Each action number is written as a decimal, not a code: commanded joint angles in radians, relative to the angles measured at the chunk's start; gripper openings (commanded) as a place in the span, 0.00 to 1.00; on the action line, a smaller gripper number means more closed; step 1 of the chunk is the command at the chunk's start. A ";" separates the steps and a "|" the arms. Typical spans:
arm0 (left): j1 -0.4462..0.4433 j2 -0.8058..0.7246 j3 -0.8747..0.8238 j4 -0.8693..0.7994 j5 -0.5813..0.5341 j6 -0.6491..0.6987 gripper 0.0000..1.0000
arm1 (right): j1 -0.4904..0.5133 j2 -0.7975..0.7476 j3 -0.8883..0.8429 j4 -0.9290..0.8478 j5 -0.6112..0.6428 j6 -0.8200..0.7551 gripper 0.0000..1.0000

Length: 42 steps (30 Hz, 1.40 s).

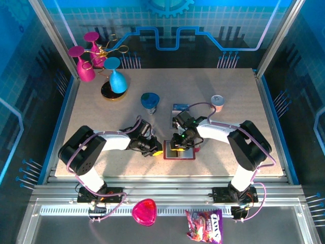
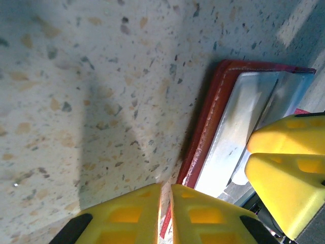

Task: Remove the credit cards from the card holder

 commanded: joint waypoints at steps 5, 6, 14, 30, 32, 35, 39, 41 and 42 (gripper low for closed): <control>0.009 0.006 0.009 -0.116 -0.052 0.016 0.13 | 0.008 -0.031 0.027 -0.061 0.028 -0.020 0.31; 0.008 -0.004 0.014 -0.116 -0.053 0.012 0.13 | 0.009 -0.035 0.027 -0.060 0.029 -0.019 0.30; -0.034 -0.023 0.105 -0.132 -0.029 0.005 0.13 | 0.004 -0.063 0.012 -0.038 0.006 -0.007 0.30; -0.072 0.079 0.093 -0.126 -0.059 0.022 0.11 | -0.013 -0.082 -0.022 -0.008 -0.009 0.010 0.29; -0.070 0.075 0.085 -0.133 -0.067 0.028 0.11 | -0.014 -0.075 -0.024 0.001 -0.018 0.014 0.29; -0.065 0.067 0.069 -0.139 -0.072 0.034 0.11 | -0.013 -0.062 -0.027 0.022 -0.040 0.020 0.29; -0.054 0.049 0.046 -0.138 -0.077 0.035 0.11 | -0.013 -0.041 -0.026 0.043 -0.060 0.025 0.29; -0.049 0.041 0.039 -0.137 -0.076 0.034 0.11 | -0.012 -0.032 -0.027 0.055 -0.073 0.029 0.29; -0.047 0.037 0.037 -0.139 -0.076 0.034 0.11 | -0.012 -0.027 -0.029 0.063 -0.080 0.031 0.29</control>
